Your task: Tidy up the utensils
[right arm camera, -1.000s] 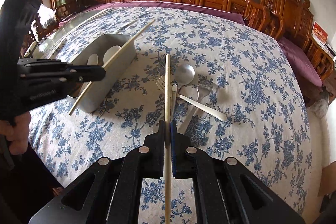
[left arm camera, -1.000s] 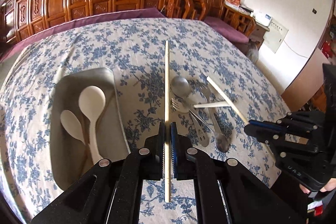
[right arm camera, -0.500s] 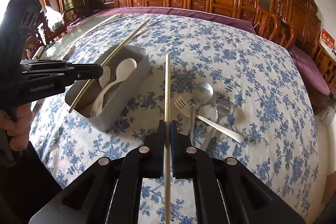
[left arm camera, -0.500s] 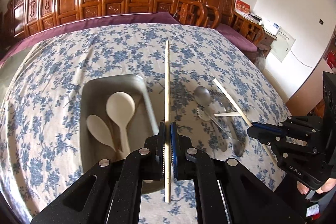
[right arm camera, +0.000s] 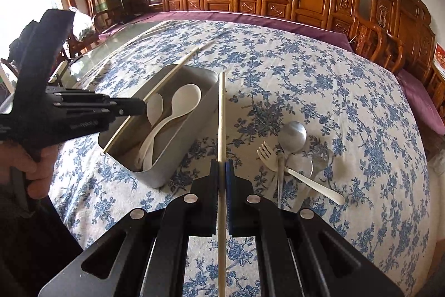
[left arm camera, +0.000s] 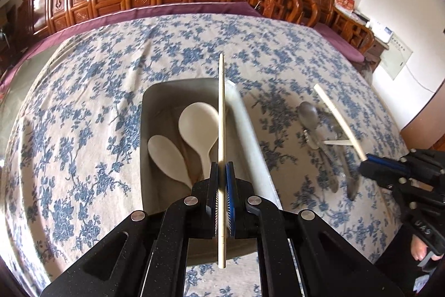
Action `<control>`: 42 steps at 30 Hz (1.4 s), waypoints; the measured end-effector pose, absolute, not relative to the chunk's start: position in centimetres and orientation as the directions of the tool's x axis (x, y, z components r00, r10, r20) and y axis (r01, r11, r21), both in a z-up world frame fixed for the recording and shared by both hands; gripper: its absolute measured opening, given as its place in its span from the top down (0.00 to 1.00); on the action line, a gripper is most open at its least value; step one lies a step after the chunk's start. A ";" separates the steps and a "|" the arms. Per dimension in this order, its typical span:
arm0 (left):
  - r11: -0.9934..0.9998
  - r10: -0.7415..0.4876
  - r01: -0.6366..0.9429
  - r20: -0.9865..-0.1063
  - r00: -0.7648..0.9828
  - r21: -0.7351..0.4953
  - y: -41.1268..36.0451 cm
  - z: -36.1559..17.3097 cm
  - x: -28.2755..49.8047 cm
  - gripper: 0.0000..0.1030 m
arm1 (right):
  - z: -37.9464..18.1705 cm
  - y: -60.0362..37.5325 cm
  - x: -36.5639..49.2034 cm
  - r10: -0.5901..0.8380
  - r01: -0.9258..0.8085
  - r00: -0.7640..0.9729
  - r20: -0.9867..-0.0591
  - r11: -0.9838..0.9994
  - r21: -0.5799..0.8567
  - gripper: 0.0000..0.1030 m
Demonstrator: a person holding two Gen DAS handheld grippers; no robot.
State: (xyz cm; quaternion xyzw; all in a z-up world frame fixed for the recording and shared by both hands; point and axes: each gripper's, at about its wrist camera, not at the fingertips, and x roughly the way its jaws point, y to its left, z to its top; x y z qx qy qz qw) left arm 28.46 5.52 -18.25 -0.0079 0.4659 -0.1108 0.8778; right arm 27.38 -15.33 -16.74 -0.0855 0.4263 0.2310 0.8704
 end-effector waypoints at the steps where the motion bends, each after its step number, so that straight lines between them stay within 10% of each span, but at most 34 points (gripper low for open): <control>1: 0.977 -0.193 0.181 -0.820 0.538 -0.111 5.6 -18.5 28.6 0.96 | -16.7 -15.2 27.4 0.332 -0.476 0.530 -0.780 0.878 0.050 0.94; 17: 0.985 -0.131 0.163 -0.860 0.493 -0.057 5.5 -21.1 29.8 0.95 | -15.8 -12.9 28.1 0.357 -0.496 0.526 -0.772 0.866 0.062 0.94; 42: 1.000 -0.017 0.014 -0.773 0.635 -0.010 11.6 -16.1 29.8 0.46 | -17.9 -6.8 33.3 0.474 -0.474 0.440 -0.762 0.844 0.252 0.94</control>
